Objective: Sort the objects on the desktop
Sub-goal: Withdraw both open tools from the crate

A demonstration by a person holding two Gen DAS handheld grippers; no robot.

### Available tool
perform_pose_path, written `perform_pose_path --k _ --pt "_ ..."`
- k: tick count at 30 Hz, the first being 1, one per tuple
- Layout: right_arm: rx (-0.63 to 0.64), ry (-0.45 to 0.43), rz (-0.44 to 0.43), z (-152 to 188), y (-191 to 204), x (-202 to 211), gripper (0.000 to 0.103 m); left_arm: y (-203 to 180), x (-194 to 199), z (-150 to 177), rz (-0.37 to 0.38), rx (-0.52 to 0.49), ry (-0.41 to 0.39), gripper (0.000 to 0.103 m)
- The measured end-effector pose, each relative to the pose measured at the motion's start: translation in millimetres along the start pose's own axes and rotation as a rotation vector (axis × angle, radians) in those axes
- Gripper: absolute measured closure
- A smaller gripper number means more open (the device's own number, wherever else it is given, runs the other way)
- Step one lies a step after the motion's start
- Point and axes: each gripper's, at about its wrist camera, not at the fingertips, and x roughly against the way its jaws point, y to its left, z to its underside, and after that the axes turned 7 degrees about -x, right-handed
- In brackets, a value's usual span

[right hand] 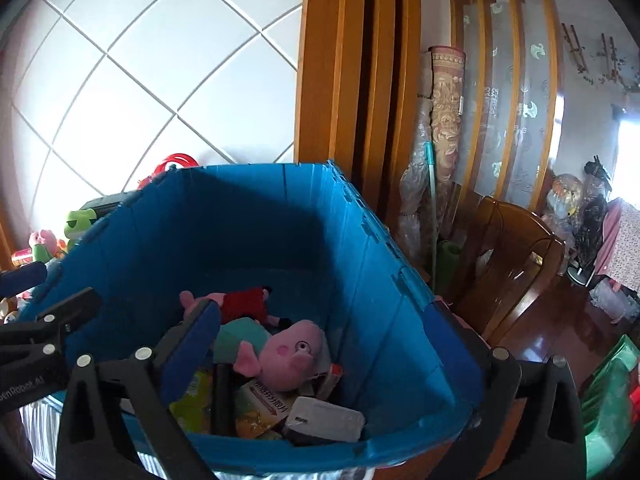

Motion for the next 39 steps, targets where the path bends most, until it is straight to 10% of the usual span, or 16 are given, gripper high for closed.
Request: perform_pose_path --k 17,39 --pt "0.038 0.031 -0.207 70 180 132 0.0 178 121 115 -0.193 0.155 0.044 0.016" --pt "0.057 0.032 -0.22 101 232 183 0.0 209 172 151 -0.248 0.152 0.032 0.016"
